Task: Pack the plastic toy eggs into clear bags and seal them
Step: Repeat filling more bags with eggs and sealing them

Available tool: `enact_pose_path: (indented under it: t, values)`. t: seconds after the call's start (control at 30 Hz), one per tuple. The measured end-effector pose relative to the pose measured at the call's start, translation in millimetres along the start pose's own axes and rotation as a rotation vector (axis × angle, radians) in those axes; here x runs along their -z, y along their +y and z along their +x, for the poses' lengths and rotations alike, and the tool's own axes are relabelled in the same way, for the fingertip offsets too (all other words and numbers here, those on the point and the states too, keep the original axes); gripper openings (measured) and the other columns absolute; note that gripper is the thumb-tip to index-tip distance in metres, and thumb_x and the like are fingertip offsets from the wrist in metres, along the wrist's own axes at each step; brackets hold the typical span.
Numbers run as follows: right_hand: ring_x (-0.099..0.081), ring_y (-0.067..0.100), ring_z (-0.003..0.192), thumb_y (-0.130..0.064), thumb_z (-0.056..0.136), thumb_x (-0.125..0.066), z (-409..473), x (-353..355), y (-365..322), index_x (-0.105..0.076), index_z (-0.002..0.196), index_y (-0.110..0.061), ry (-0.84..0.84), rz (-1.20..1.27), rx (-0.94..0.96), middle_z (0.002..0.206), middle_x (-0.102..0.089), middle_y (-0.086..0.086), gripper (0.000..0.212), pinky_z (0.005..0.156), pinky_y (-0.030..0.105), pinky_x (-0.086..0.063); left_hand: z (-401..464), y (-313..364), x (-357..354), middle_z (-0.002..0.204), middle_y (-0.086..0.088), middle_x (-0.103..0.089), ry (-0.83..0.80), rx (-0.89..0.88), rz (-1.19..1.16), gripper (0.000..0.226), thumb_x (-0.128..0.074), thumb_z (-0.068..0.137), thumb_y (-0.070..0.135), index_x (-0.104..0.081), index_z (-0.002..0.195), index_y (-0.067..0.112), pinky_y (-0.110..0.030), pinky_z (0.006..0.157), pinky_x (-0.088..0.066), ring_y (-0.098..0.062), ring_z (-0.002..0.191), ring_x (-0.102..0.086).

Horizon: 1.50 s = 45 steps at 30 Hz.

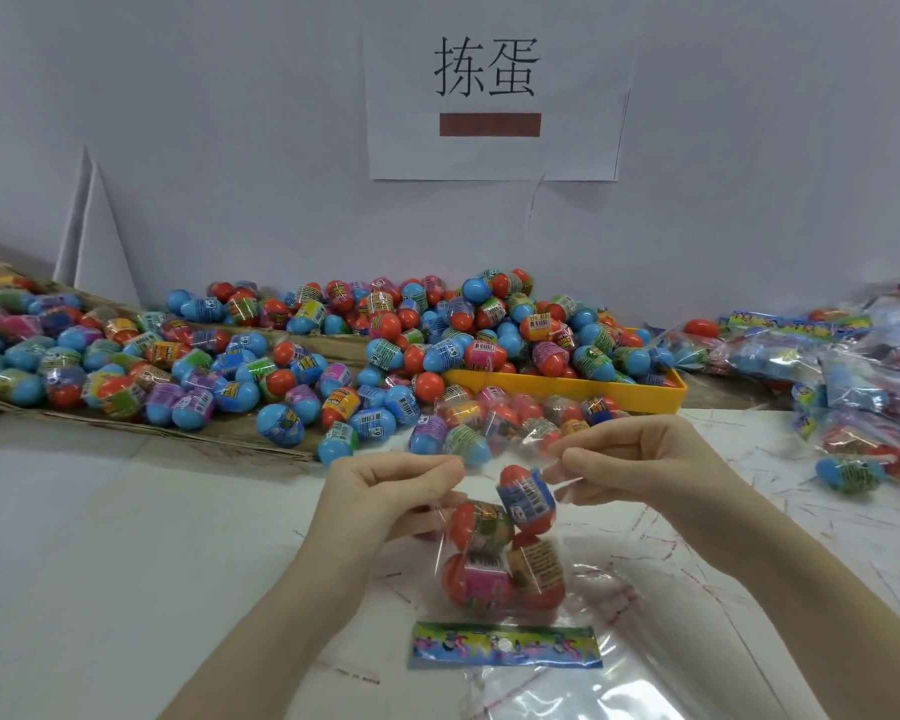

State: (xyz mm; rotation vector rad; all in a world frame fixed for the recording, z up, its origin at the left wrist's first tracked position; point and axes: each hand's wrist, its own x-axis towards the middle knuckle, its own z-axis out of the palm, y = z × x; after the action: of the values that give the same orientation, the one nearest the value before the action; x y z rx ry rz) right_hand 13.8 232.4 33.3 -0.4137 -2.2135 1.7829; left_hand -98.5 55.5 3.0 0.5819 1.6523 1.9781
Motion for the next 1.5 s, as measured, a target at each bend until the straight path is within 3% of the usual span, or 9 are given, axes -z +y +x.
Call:
enact_pose_path:
  t: [0.13, 0.27, 0.6, 0.77, 0.87, 0.97, 1.07, 1.33, 1.5]
  values:
    - [-0.069, 0.017, 0.066, -0.026, 0.05, -0.075, 0, 0, 1, -0.073, 0.081, -0.012, -0.071, -0.004, -0.036, 0.079, -0.073, 0.008, 0.034, 0.055, 0.018, -0.053, -1, 0, 0, 0.072, -0.009, -0.073, 0.001, 0.0, -0.007, 0.02, -0.072, 0.051, 0.019, -0.077, 0.068, 0.011, -0.015, 0.049, -0.051, -0.013, 0.062, -0.069]
    - [-0.068, 0.016, 0.06, -0.024, 0.048, -0.075, 1, 1, 2, -0.076, 0.068, -0.013, -0.078, 0.027, -0.04, 0.073, -0.072, 0.011, 0.022, 0.054, 0.019, -0.053, 0, 0, 3, 0.073, -0.009, -0.073, -0.018, -0.01, 0.019, 0.02, -0.072, 0.052, 0.02, -0.077, 0.069, 0.012, -0.016, 0.051, -0.052, -0.012, 0.064, -0.069]
    - [-0.069, 0.018, 0.059, -0.011, 0.053, -0.071, 1, 1, 8, -0.077, 0.071, -0.012, -0.118, 0.144, -0.058, 0.069, -0.071, 0.012, 0.019, 0.054, 0.022, -0.054, 1, 7, 16, 0.069, -0.007, -0.073, -0.119, -0.091, 0.171, 0.016, -0.073, 0.052, 0.017, -0.077, 0.066, 0.025, -0.014, 0.055, -0.052, -0.011, 0.063, -0.07]
    - [-0.067, 0.016, 0.056, -0.015, 0.054, -0.071, -1, -3, 7, -0.074, 0.062, -0.013, -0.139, 0.16, 0.015, 0.063, -0.07, 0.011, 0.009, 0.053, 0.022, -0.053, 1, 9, 25, 0.063, -0.001, -0.07, -0.197, -0.108, 0.211, 0.031, -0.088, 0.05, 0.013, -0.078, 0.076, 0.026, -0.016, 0.058, -0.051, -0.011, 0.062, -0.067]
    - [-0.067, 0.014, 0.056, -0.015, 0.056, -0.07, -1, -3, 8, -0.073, 0.06, -0.013, -0.156, 0.174, 0.065, 0.062, -0.069, 0.009, 0.005, 0.053, 0.022, -0.054, 1, 10, 26, 0.064, -0.003, -0.07, -0.238, -0.066, 0.134, 0.029, -0.081, 0.054, 0.005, -0.078, 0.077, 0.022, -0.017, 0.056, -0.053, -0.013, 0.061, -0.068]
    - [-0.067, 0.014, 0.057, -0.011, 0.057, -0.069, -2, -3, 7, -0.072, 0.057, -0.015, -0.184, 0.17, 0.101, 0.06, -0.069, 0.006, 0.005, 0.054, 0.021, -0.054, 1, 11, 25, 0.065, -0.007, -0.072, -0.235, -0.023, 0.056, 0.018, -0.066, 0.052, 0.003, -0.076, 0.061, 0.014, -0.017, 0.052, -0.053, -0.014, 0.059, -0.069]
    - [-0.064, 0.008, 0.054, 0.006, 0.055, -0.071, -4, -3, 5, -0.072, 0.053, -0.013, -0.206, 0.125, 0.137, 0.056, -0.066, 0.001, 0.02, 0.051, 0.016, -0.05, 0, 11, 26, 0.059, -0.005, -0.069, -0.25, -0.009, 0.051, 0.017, -0.067, 0.051, -0.004, -0.073, 0.051, 0.012, -0.015, 0.049, -0.052, -0.011, 0.056, -0.067]
    - [-0.065, 0.01, 0.058, 0.025, 0.067, -0.055, -3, 2, 3, -0.07, 0.048, -0.015, -0.093, -0.012, 0.183, 0.056, -0.067, 0.002, 0.046, 0.052, 0.015, -0.049, 2, 11, 37, 0.053, -0.009, -0.065, -0.16, -0.083, 0.025, 0.046, -0.042, 0.072, -0.019, -0.069, 0.046, 0.008, -0.014, 0.049, -0.051, -0.015, 0.051, -0.066]
    - [-0.066, 0.012, 0.059, 0.023, 0.066, -0.06, -5, -2, -2, -0.071, 0.05, -0.013, -0.104, -0.051, 0.222, 0.058, -0.068, 0.004, 0.04, 0.053, 0.017, -0.051, 5, 13, 29, 0.06, -0.005, -0.065, -0.111, -0.111, 0.064, 0.021, -0.058, 0.069, 0.021, -0.072, 0.057, 0.011, -0.015, 0.036, -0.039, -0.017, 0.043, -0.058]
